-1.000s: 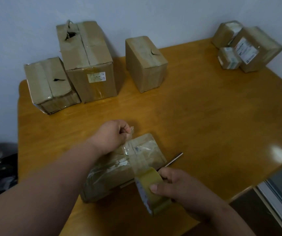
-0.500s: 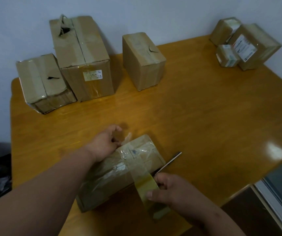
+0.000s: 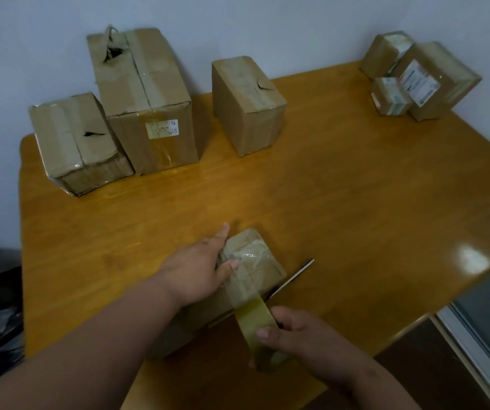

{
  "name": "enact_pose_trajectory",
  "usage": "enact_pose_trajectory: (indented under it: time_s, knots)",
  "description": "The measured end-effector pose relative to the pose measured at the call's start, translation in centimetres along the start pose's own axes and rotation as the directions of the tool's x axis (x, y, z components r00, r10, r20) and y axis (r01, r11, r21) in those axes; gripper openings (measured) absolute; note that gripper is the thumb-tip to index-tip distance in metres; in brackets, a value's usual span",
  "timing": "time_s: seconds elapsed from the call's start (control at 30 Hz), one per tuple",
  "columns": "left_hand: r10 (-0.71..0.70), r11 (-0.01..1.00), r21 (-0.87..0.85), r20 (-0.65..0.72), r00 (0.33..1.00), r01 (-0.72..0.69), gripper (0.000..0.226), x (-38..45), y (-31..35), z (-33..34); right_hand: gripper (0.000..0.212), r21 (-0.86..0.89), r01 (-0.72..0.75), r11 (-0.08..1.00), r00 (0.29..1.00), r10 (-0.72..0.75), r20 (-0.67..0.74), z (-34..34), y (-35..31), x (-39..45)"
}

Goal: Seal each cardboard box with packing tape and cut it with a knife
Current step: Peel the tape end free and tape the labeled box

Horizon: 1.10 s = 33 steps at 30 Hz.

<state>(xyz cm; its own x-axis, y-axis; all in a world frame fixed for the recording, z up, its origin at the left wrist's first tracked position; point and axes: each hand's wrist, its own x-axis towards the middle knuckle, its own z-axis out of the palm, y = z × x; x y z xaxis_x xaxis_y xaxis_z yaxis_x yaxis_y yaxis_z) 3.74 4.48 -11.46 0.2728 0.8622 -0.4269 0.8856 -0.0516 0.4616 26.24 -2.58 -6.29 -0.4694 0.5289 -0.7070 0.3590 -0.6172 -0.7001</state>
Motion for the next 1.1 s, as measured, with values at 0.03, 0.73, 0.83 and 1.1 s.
enact_pose_trajectory:
  time_s: [0.03, 0.73, 0.83, 1.1]
  knots:
    - [-0.013, 1.0, 0.008, 0.046, 0.999, 0.013, 0.084, 0.0, 0.3, -0.4, 0.019, 0.0, -0.003, 1.0, 1.0, 0.003, -0.011, 0.0, 0.2, -0.2]
    - [-0.174, 0.984, 0.007, -0.081, 0.981, 0.175, 0.123, -5.2, 1.2, -0.6, 0.015, -0.019, 0.318, 0.948, 0.948, -0.318, 0.0, -2.2, -1.5, -2.0]
    - [-0.189, 0.939, -0.307, -0.09, 0.978, 0.153, 0.125, -6.3, 2.3, -2.7, 0.012, -0.11, 0.442, 0.89, 0.897, -0.441, 0.029, -2.5, -3.9, -2.9]
    - [-0.232, 0.427, -0.903, -0.064, 0.971, 0.042, 0.091, -11.7, 2.8, -5.1, 0.045, -0.48, 0.407, 0.777, 0.849, -0.515, -0.115, -4.0, -5.6, -3.7]
